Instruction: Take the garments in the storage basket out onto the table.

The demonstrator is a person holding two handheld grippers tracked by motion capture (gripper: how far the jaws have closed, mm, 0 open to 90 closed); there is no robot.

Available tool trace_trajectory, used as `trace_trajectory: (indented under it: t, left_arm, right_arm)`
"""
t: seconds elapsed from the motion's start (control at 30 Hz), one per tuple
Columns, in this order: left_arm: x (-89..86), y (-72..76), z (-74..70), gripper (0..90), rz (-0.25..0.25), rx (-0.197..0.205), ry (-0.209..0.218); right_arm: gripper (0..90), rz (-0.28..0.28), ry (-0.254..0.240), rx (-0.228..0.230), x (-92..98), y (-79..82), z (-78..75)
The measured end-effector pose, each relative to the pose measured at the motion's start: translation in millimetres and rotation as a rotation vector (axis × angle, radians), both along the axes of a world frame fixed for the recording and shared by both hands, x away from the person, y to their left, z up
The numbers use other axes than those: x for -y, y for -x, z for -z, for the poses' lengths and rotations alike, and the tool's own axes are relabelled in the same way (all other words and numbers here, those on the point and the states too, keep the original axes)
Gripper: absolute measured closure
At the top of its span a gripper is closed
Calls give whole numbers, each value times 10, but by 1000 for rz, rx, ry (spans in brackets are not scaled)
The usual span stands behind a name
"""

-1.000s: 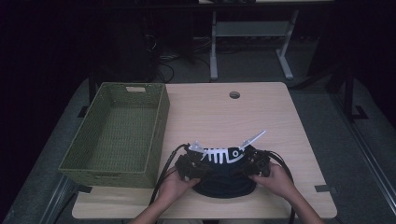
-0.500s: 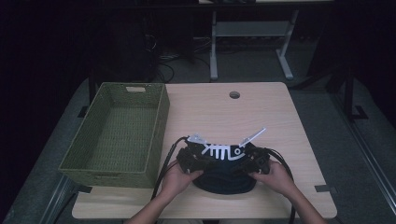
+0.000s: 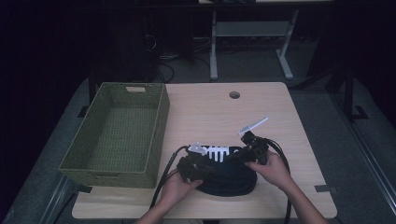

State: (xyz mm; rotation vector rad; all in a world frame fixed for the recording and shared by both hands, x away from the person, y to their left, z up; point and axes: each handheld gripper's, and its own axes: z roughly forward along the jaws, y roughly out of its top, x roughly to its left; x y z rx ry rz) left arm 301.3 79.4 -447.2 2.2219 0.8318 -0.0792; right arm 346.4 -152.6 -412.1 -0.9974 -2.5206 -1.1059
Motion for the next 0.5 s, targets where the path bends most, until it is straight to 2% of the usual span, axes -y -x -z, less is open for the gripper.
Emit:
trace_trajectory:
  t: [0.17,0.33,0.5]
  left_arm:
    - [9,22,13,782,12,15,-19]
    - [6,29,26,782,13,17,-19]
    - [10,31,34,781,13,13,-19]
  right_arm:
    - [817,60,-5,12,-129,-165,-36]
    - [826,85,49,-22,-178,-266,113]
    - [864,83,83,-46,-194,-277,245]
